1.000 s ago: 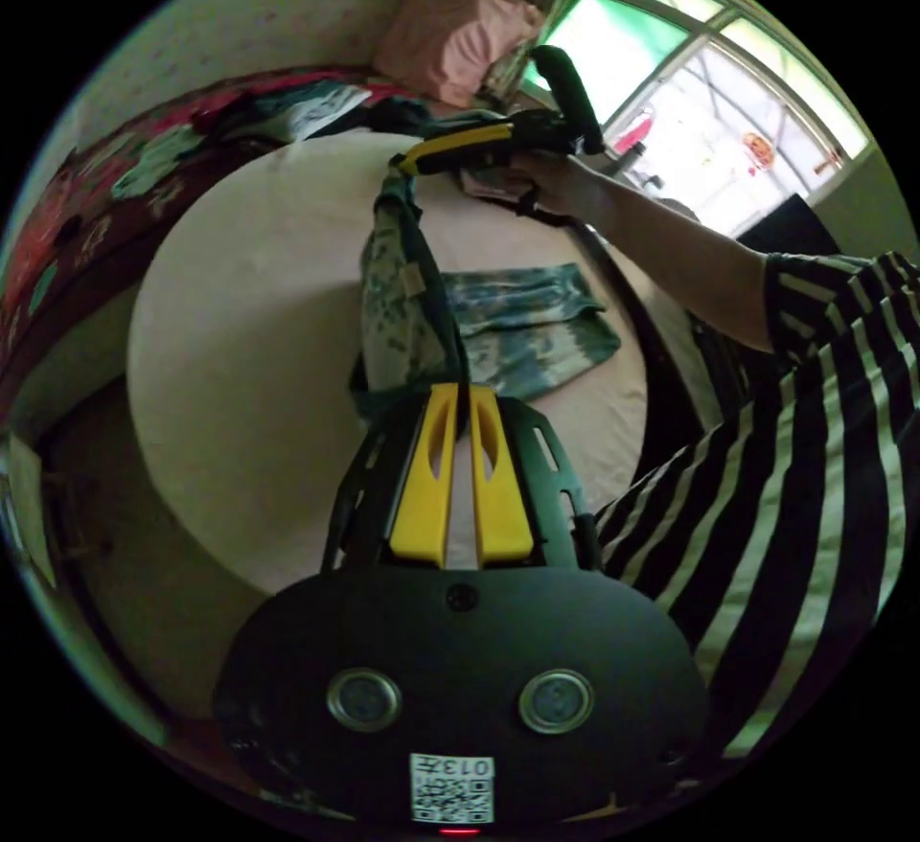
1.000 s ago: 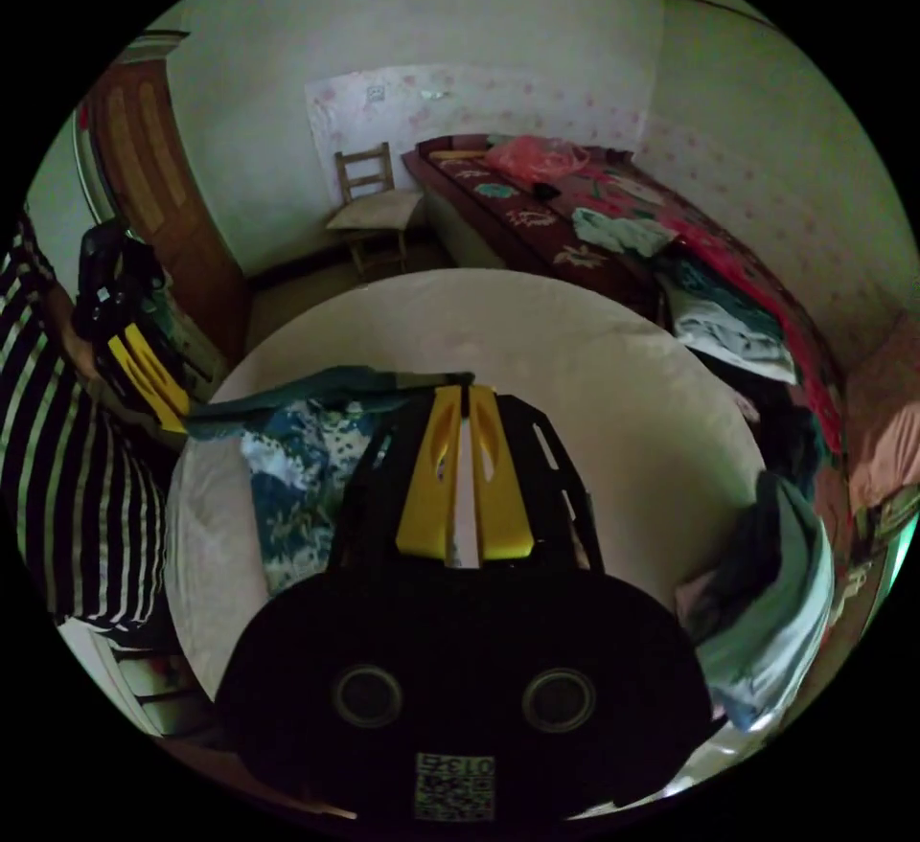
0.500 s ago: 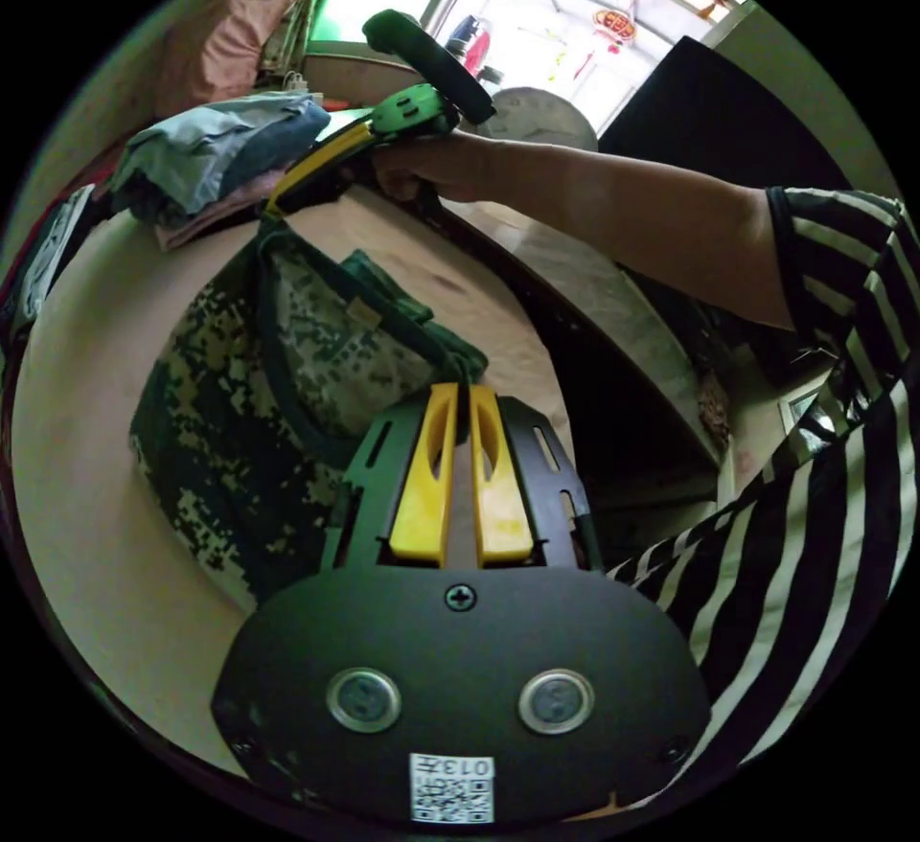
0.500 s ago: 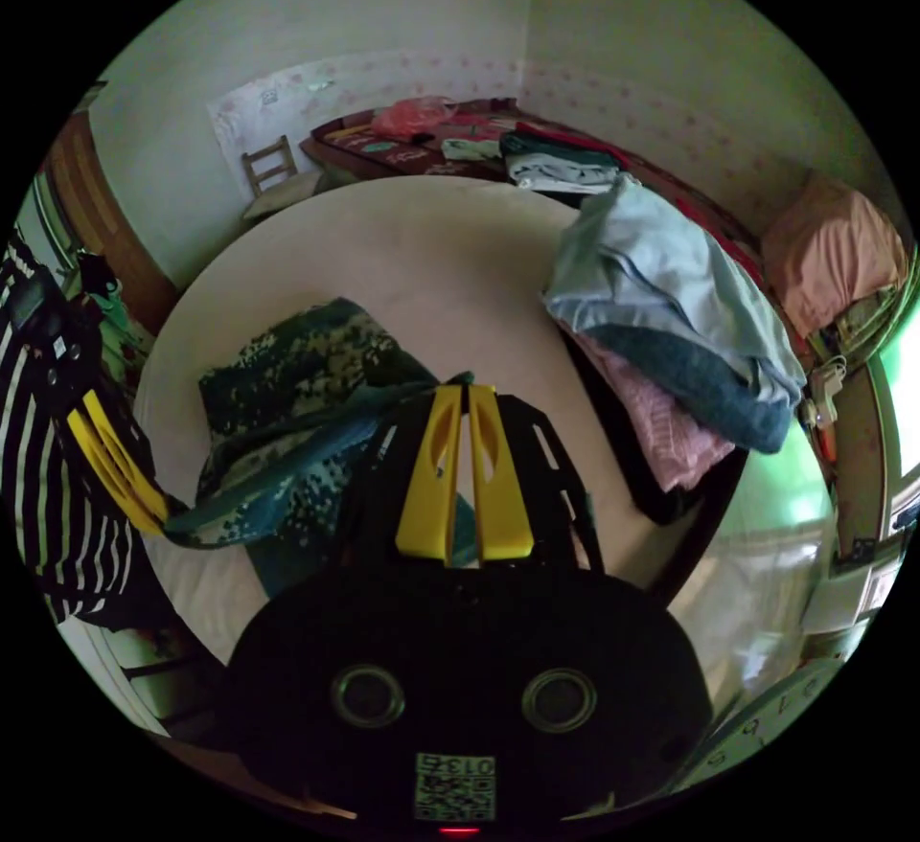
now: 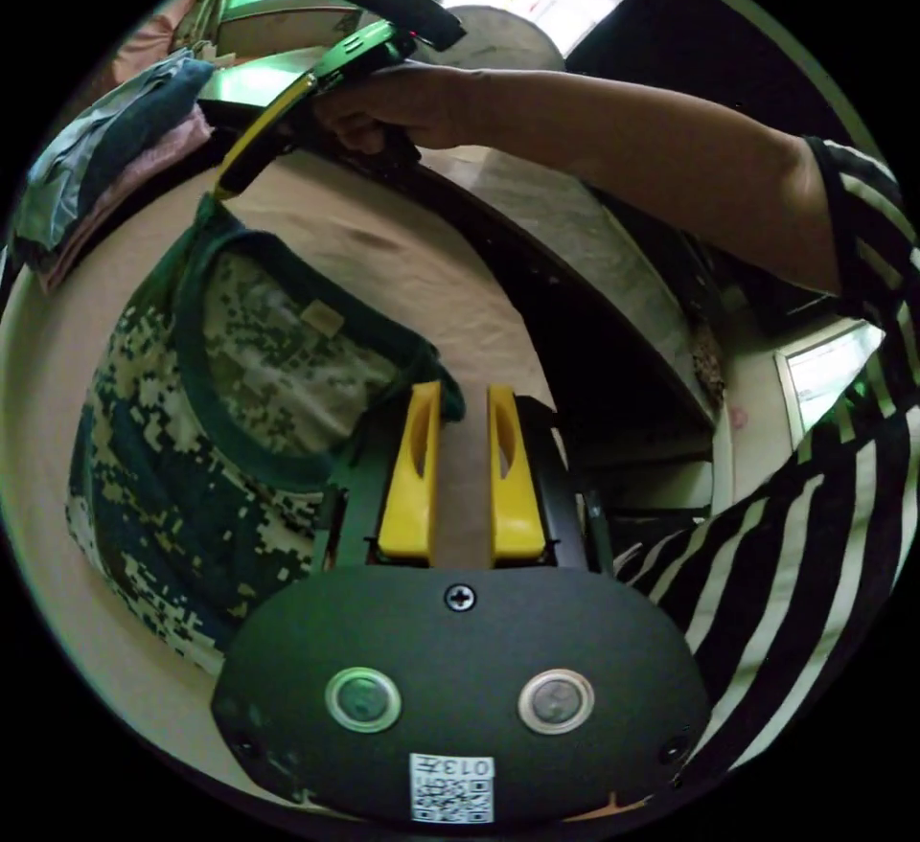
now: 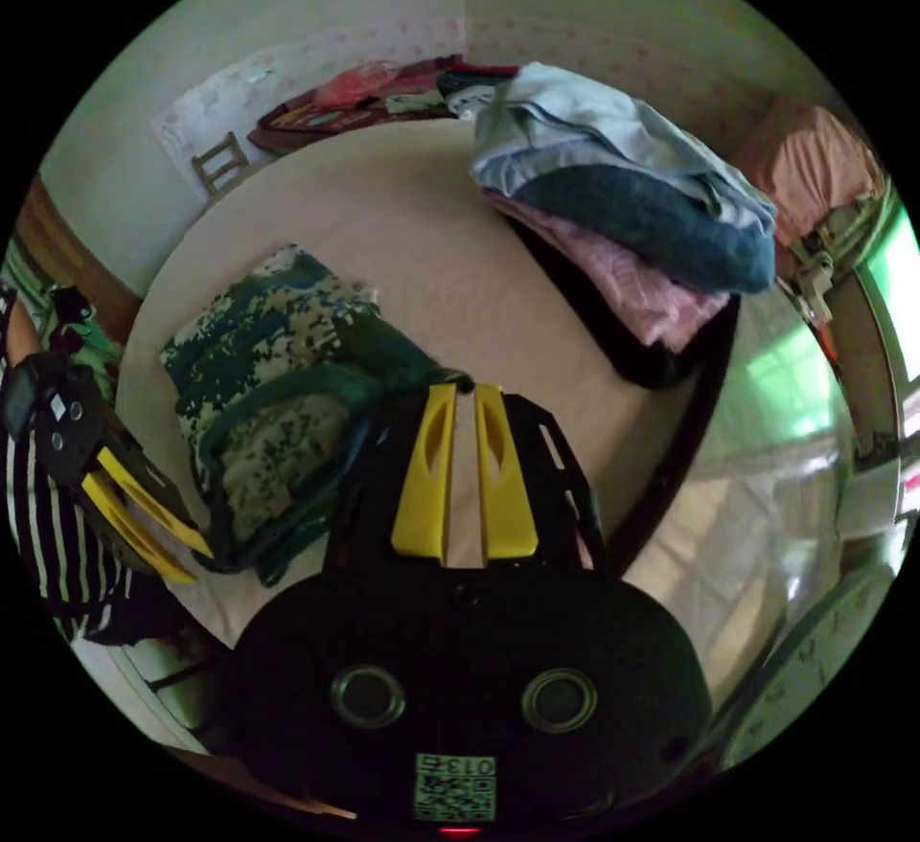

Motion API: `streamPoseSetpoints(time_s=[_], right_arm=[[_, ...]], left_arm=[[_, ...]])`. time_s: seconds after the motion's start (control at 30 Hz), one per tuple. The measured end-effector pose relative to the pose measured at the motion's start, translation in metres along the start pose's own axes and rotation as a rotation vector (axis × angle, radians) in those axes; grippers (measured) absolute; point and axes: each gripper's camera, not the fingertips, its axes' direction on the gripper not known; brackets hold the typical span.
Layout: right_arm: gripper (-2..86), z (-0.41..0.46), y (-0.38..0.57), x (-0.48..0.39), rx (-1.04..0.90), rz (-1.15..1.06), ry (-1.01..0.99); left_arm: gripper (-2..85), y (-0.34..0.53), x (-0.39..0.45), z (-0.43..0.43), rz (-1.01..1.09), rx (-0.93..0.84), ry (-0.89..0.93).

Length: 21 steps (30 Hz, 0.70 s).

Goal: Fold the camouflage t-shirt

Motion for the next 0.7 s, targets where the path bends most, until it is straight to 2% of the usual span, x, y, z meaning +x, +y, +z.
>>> streamPoseSetpoints(time_s=[0.13, 0.2, 0.27, 0.37, 0.5, 0.57, 0.7], right_arm=[[5.9, -0.034, 0.034, 0.011, 0.08, 0.152, 0.048], [5.6, -0.042, 0.04, -0.015, 0.153, 0.094, 0.026], [6.4, -0.032, 0.041, -0.049, 0.101, 0.009, 0.003], [7.3, -0.003, 0.054, -0.1, 0.015, -0.067, -0.003], [3.3, 0.037, 0.077, -0.121, -0.126, -0.07, -0.01], [1.6, 0.041, 0.088, -0.113, -0.125, -0.039, -0.014], [0.9, 0.036, 0.115, -0.073, -0.183, 0.115, -0.054]], left_arm=[[10.6, 0.009, 0.009, -0.029, 0.032, 0.076, 0.009], [10.1, 0.021, -0.001, -0.049, -0.049, 0.14, -0.108], [9.7, 0.038, -0.026, -0.068, -0.202, 0.17, -0.32], [9.4, 0.051, -0.061, -0.072, -0.316, 0.121, -0.498], [8.9, 0.048, -0.099, -0.056, -0.37, 0.043, -0.473], [8.3, 0.047, -0.119, -0.04, -0.398, -0.026, -0.452], [7.5, 0.05, -0.132, -0.041, -0.423, 0.024, -0.41]])
